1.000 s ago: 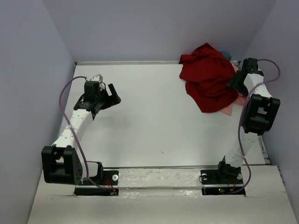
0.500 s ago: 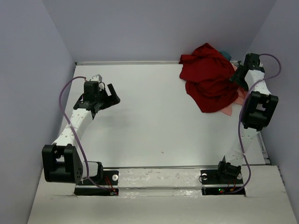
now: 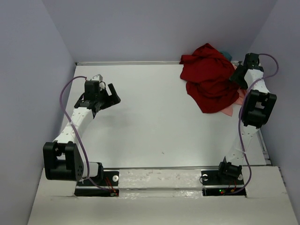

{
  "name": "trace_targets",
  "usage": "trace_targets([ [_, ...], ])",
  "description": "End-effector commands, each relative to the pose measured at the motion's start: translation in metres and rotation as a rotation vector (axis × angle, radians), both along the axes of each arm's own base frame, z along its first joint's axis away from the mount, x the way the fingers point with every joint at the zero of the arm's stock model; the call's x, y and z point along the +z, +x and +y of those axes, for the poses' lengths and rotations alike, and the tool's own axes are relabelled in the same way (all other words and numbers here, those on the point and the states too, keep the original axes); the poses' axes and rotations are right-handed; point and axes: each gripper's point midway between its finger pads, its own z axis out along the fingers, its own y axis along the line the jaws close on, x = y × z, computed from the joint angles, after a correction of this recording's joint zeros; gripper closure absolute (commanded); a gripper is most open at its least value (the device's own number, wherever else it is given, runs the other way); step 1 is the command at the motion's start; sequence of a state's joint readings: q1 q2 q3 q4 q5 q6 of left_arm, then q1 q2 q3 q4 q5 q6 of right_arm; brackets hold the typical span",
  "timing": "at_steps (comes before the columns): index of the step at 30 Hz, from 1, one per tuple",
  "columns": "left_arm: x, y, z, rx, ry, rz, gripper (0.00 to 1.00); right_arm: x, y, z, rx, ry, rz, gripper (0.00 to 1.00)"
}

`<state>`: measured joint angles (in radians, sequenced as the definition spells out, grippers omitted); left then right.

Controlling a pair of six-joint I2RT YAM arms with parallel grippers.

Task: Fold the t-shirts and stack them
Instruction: Grab crumpled tshirt from the corner of the board with the right arm

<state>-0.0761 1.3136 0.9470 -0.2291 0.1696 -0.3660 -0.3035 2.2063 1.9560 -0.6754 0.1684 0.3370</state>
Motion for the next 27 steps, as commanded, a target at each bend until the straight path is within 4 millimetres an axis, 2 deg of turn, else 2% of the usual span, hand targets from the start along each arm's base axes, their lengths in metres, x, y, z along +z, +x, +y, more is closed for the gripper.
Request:
trace_targets([
  [1,0.015,0.009,0.001,-0.014,0.001,-0.043,0.01,0.014,0.019,0.004,0.025,0.014,-0.069,0.29],
  [7,0.016,0.011,0.000,-0.016,-0.002,-0.046,0.01,0.012,0.019,0.012,0.044,0.049,-0.077,0.28],
  [15,0.019,0.018,-0.003,-0.019,-0.018,-0.054,0.01,0.037,0.022,0.014,0.063,0.040,-0.131,0.29],
  [18,0.019,0.020,-0.004,-0.021,-0.023,-0.053,0.01,0.039,0.020,0.015,0.067,0.040,-0.132,0.30],
  [20,0.020,0.021,-0.003,-0.021,-0.024,-0.055,0.01,0.036,0.020,0.015,0.068,0.043,-0.125,0.46],
  [21,0.019,0.021,-0.004,-0.022,-0.024,-0.055,0.01,0.033,0.019,0.016,0.067,0.050,-0.120,0.62],
  [22,0.018,0.021,-0.004,-0.023,-0.024,-0.050,0.01,0.030,0.019,0.016,0.068,0.055,-0.116,0.69],
  [25,0.018,0.021,-0.004,-0.025,-0.022,-0.049,0.01,0.025,0.019,0.020,0.064,0.079,-0.113,1.00],
  [27,0.016,0.020,-0.004,-0.026,-0.024,-0.043,0.01,0.026,0.020,0.026,0.076,0.110,-0.123,1.00],
])
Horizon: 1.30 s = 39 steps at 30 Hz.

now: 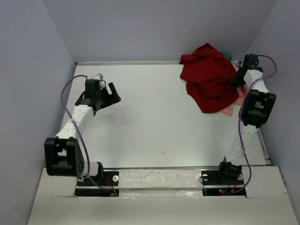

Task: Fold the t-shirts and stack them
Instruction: Grab crumpled tshirt from the corner of the board with the right arm, then move the tshirt to the center of the board

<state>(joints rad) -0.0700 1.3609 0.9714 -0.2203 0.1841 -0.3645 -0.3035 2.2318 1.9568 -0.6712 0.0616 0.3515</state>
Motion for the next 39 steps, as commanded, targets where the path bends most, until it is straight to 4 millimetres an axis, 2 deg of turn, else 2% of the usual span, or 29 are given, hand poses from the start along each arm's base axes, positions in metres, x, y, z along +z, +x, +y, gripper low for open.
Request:
trace_targets([
  [1,0.020,0.012,-0.004,-0.021,-0.018,-0.056,0.01,0.041,0.015,0.022,0.053,0.060,-0.124,1.00],
  [4,0.020,0.012,-0.005,-0.028,-0.024,-0.060,0.01,0.058,0.012,0.061,0.131,0.089,-0.132,1.00],
  [5,0.020,0.012,-0.006,-0.033,-0.025,-0.063,0.01,0.068,0.013,0.094,0.198,0.096,-0.137,1.00],
  [7,0.019,0.012,-0.007,-0.042,-0.028,-0.064,0.01,0.076,0.001,0.144,0.295,0.168,-0.104,1.00],
  [8,0.018,0.012,-0.008,-0.049,-0.030,-0.064,0.01,0.080,-0.005,0.189,0.379,0.209,-0.088,1.00],
  [9,0.019,0.013,-0.009,-0.054,-0.029,-0.068,0.01,0.083,-0.014,0.213,0.411,0.245,-0.069,1.00],
  [10,0.019,0.013,-0.009,-0.058,-0.029,-0.070,0.01,0.088,-0.030,0.245,0.461,0.337,-0.033,1.00],
  [12,0.021,0.015,-0.010,-0.066,-0.027,-0.076,0.01,0.093,-0.053,0.292,0.533,0.444,0.022,1.00],
  [13,0.022,0.017,-0.009,-0.070,-0.018,-0.082,0.01,0.101,-0.077,0.337,0.617,0.531,0.071,1.00],
  [14,0.023,0.018,-0.008,-0.072,-0.014,-0.084,0.01,0.105,-0.091,0.358,0.654,0.566,0.101,1.00],
  [15,0.024,0.019,-0.008,-0.073,-0.007,-0.087,0.01,0.111,-0.120,0.393,0.735,0.632,0.170,1.00],
  [17,0.027,0.021,-0.006,-0.066,0.001,-0.092,0.01,0.138,-0.144,0.427,0.837,0.701,0.189,1.00],
  [18,0.027,0.022,-0.005,-0.062,0.003,-0.091,0.01,0.152,-0.172,0.449,0.911,0.766,0.238,1.00],
  [19,0.030,0.023,-0.004,-0.056,0.002,-0.099,0.01,0.166,-0.182,0.458,0.956,0.792,0.237,1.00],
  [20,0.031,0.024,-0.004,-0.049,0.004,-0.103,0.01,0.196,-0.191,0.464,1.025,0.806,0.180,1.00],
  [23,0.038,0.024,-0.001,-0.036,0.002,-0.122,0.01,0.250,-0.215,0.463,1.111,0.865,0.094,1.00],
  [24,0.039,0.024,0.001,-0.027,0.008,-0.125,0.01,0.282,-0.229,0.457,1.152,0.856,0.010,1.00],
  [27,0.045,0.023,0.008,-0.004,0.018,-0.141,0.01,0.323,-0.259,0.433,1.162,0.840,-0.084,1.00],
  [29,0.046,0.021,0.011,0.007,0.022,-0.148,0.01,0.323,-0.261,0.409,1.092,0.793,-0.106,1.00],
  [30,0.047,0.020,0.011,0.010,0.022,-0.151,0.01,0.332,-0.272,0.394,1.065,0.766,-0.146,1.00],
  [31,0.048,0.019,0.012,0.011,0.022,-0.153,0.01,0.318,-0.272,0.383,1.018,0.746,-0.116,1.00],
  [32,0.049,0.019,0.013,0.014,0.023,-0.154,0.01,0.315,-0.273,0.372,0.982,0.725,-0.121,1.00],
  [33,0.049,0.019,0.013,0.017,0.019,-0.153,0.01,0.305,-0.270,0.346,0.893,0.653,-0.127,1.00],
  [34,0.050,0.019,0.013,0.019,0.018,-0.153,0.01,0.306,-0.270,0.335,0.854,0.622,-0.144,1.00],
  [37,0.051,0.020,0.010,0.013,0.006,-0.163,0.01,0.270,-0.263,0.305,0.753,0.508,-0.080,1.00],
  [38,0.050,0.021,0.009,0.011,-0.005,-0.159,0.01,0.263,-0.262,0.304,0.754,0.503,-0.067,1.00],
  [39,0.051,0.022,0.007,0.003,-0.013,-0.162,0.01,0.245,-0.261,0.303,0.746,0.501,-0.018,1.00],
])
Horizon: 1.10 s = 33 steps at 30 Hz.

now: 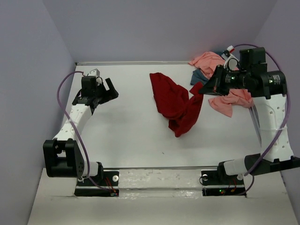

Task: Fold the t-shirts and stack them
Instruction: Move the tshirt to the center of the board, then flatten out the tshirt

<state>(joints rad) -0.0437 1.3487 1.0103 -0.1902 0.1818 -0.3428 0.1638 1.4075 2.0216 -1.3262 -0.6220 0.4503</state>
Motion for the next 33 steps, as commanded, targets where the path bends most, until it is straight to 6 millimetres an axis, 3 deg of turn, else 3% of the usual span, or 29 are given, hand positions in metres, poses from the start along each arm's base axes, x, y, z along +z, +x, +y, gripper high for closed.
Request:
trace_targets([
  [1,0.024,0.008,-0.006,-0.019,-0.035,-0.070,0.01,-0.079,0.020,-0.021,-0.070,-0.167,0.207,1.00],
  [7,0.030,0.012,-0.010,-0.041,-0.050,-0.084,0.01,-0.135,0.041,-0.050,-0.171,-0.354,0.272,1.00],
  [10,0.029,0.013,-0.022,-0.098,-0.093,-0.089,0.01,-0.165,0.051,-0.083,-0.281,-0.538,0.316,1.00],
  [16,0.001,0.024,-0.053,-0.226,-0.160,-0.018,0.01,-0.171,0.067,-0.107,-0.387,-0.608,0.293,1.00],
  [17,0.005,0.027,-0.060,-0.256,-0.174,-0.026,0.01,-0.172,0.068,-0.107,-0.386,-0.614,0.294,1.00],
  [20,0.003,0.039,-0.092,-0.354,-0.193,-0.025,0.01,-0.178,0.071,-0.106,-0.379,-0.617,0.307,1.00],
  [21,0.005,0.037,-0.113,-0.423,-0.211,-0.025,0.01,-0.180,0.071,-0.106,-0.378,-0.618,0.311,1.00],
  [25,-0.001,0.046,-0.162,-0.542,-0.232,-0.003,0.02,-0.182,0.075,-0.103,-0.371,-0.602,0.308,1.00],
  [26,0.008,0.051,-0.170,-0.556,-0.233,-0.025,0.02,-0.183,0.075,-0.102,-0.368,-0.600,0.311,1.00],
  [29,0.012,0.061,-0.191,-0.597,-0.258,-0.040,0.02,-0.183,0.078,-0.101,-0.365,-0.592,0.305,1.00],
  [33,0.004,0.075,-0.202,-0.602,-0.262,-0.026,0.02,-0.183,0.081,-0.100,-0.367,-0.590,0.301,1.00],
])
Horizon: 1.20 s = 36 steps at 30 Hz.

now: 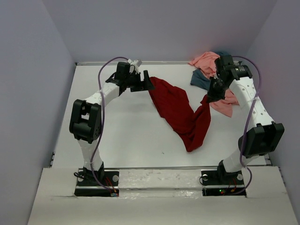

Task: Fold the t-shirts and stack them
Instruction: Flatten out the tshirt

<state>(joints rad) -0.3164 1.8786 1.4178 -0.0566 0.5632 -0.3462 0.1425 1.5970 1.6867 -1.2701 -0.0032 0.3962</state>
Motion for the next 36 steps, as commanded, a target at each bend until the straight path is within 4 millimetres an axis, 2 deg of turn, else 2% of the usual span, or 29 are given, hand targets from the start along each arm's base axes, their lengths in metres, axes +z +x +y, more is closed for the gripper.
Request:
trace_targets([
  [1,0.021,0.020,-0.008,-0.022,-0.040,-0.055,0.02,0.005,0.013,-0.003,-0.007,-0.005,-0.054,1.00],
  [6,0.005,0.038,-0.011,-0.026,-0.004,-0.050,0.02,0.007,0.015,-0.003,-0.003,-0.005,-0.062,1.00],
  [10,-0.017,0.049,-0.015,-0.036,0.025,-0.026,0.02,0.010,0.015,-0.003,0.000,-0.005,-0.071,1.00],
  [14,-0.021,0.059,-0.025,-0.049,0.021,-0.027,0.02,0.013,0.015,-0.003,-0.001,-0.004,-0.079,1.00],
  [17,-0.032,0.062,-0.033,-0.060,0.022,-0.007,0.03,0.013,0.015,-0.003,0.001,-0.005,-0.079,1.00],
  [18,-0.026,0.064,-0.040,-0.071,0.018,-0.022,0.03,0.014,0.015,-0.003,-0.001,-0.004,-0.080,1.00],
  [19,-0.034,0.064,-0.042,-0.074,0.023,-0.005,0.03,0.014,0.014,-0.003,-0.001,-0.004,-0.080,1.00],
  [20,-0.030,0.066,-0.048,-0.078,0.023,-0.017,0.03,0.014,0.014,-0.003,-0.001,-0.004,-0.080,1.00],
  [28,-0.039,0.066,-0.071,-0.114,0.017,0.006,0.04,0.012,0.012,0.002,0.011,0.025,-0.069,1.00],
  [36,-0.053,0.068,-0.075,-0.100,0.052,0.023,0.04,0.012,0.015,0.001,0.016,0.030,-0.072,1.00],
])
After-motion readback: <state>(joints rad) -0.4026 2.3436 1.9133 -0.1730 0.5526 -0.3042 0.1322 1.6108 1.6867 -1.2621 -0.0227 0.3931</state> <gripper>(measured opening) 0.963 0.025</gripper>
